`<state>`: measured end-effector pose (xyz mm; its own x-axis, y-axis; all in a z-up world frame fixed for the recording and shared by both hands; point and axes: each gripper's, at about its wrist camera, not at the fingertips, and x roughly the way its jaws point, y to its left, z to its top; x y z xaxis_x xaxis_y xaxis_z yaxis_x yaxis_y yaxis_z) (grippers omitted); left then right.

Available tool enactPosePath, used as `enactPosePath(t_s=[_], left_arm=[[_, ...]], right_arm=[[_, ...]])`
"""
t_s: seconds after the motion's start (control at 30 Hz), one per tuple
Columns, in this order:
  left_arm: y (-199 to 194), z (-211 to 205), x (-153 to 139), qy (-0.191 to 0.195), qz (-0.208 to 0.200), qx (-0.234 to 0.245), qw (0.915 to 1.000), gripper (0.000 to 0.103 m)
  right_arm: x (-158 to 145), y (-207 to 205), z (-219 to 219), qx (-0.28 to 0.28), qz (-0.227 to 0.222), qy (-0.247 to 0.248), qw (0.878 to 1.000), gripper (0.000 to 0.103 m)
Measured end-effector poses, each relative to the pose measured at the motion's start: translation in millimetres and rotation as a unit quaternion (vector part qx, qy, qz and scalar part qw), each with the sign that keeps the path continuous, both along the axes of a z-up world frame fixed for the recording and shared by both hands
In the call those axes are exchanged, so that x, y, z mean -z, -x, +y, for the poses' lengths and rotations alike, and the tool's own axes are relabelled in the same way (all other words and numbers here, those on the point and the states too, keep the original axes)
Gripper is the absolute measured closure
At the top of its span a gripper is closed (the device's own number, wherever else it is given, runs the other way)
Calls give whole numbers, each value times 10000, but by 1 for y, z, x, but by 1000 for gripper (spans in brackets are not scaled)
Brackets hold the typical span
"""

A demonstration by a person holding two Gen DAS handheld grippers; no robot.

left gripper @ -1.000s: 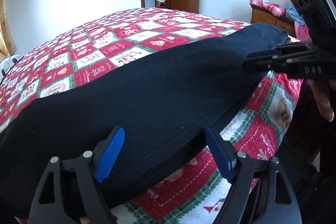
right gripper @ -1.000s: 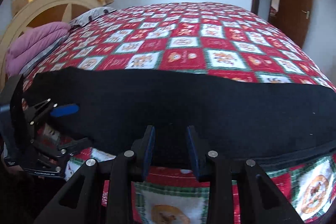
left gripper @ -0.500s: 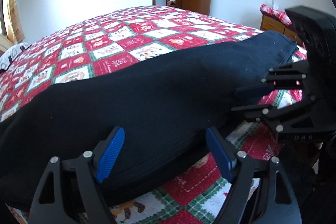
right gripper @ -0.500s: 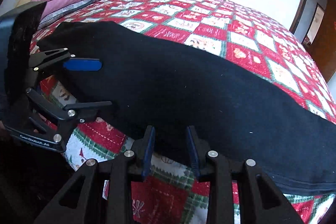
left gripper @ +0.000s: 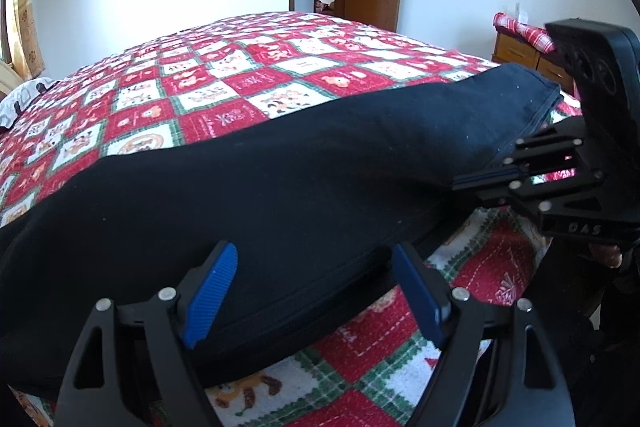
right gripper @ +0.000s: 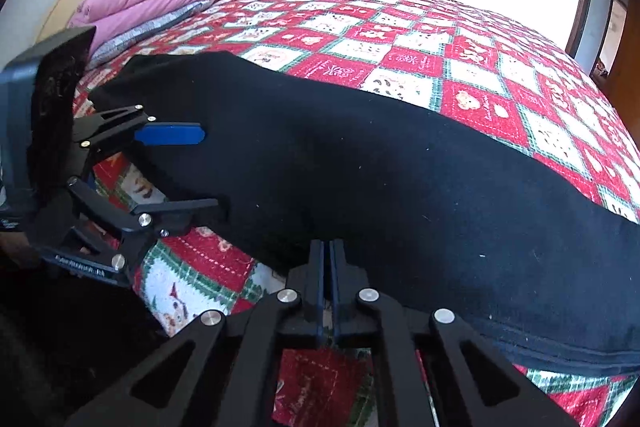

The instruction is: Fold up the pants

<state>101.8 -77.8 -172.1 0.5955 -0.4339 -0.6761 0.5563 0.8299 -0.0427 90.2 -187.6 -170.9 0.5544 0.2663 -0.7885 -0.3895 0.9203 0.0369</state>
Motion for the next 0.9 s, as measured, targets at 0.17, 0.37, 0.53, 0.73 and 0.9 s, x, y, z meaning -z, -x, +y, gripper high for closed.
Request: enactPosePath(t_s=[0.17, 0.37, 0.53, 0.73, 0.9], left_arm=[[4, 7, -1, 81, 78, -27, 9999, 20], [2, 10, -2, 209, 176, -72, 9996, 20], [1, 15, -7, 179, 54, -151, 9997, 20], [-11, 11, 0, -182, 66, -366, 9991, 20], [-9, 11, 4, -359, 114, -351, 9987, 20]], right_arm=[[-11, 11, -4, -2, -93, -48, 9999, 102], [8, 11, 0, -32, 109, 209, 9997, 101], [3, 12, 1, -35, -86, 187, 9998, 96], [-9, 5, -21, 481, -326, -226, 9981, 85], [3, -11, -56, 1219, 76, -325, 9920, 80]])
